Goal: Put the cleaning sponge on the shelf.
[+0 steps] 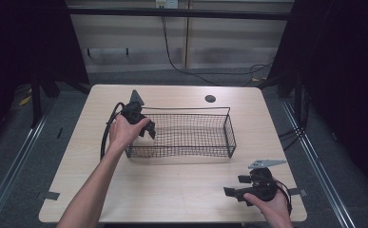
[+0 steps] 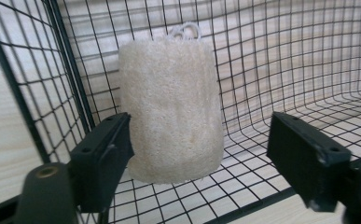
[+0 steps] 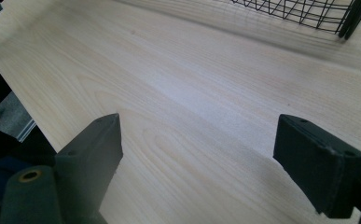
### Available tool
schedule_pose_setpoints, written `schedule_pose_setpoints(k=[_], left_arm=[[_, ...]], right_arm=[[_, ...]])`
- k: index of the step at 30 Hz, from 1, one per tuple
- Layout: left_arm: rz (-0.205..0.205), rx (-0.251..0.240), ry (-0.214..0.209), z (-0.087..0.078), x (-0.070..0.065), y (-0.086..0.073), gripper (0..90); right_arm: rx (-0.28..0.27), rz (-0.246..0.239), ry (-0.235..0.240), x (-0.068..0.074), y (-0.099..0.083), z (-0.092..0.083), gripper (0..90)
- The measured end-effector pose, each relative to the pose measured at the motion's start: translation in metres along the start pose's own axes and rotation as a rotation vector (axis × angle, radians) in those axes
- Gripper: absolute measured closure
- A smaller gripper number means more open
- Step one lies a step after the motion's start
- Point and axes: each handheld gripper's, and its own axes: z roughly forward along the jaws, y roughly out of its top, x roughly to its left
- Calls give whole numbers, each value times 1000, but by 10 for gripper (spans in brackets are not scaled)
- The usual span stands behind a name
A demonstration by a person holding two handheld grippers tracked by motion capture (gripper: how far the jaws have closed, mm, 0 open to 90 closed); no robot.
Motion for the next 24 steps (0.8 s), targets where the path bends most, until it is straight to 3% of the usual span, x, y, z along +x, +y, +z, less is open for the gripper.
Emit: schedule_pose_setpoints(k=[10,17,20,24], left_arm=[[47,-50,-53,-16,5,-6,198],[167,-105,-132,-27,3,-15,177],[246,-99,-156,-30,2,-20,171],[293,-90,-205,-35,4,-25,172]], right_arm=[[2,-1,-1,0,0,0,152],[3,1,-2,0,0,0,152],[3,0,-5,0,0,0,152],[5,2,-4,0,0,0,152]])
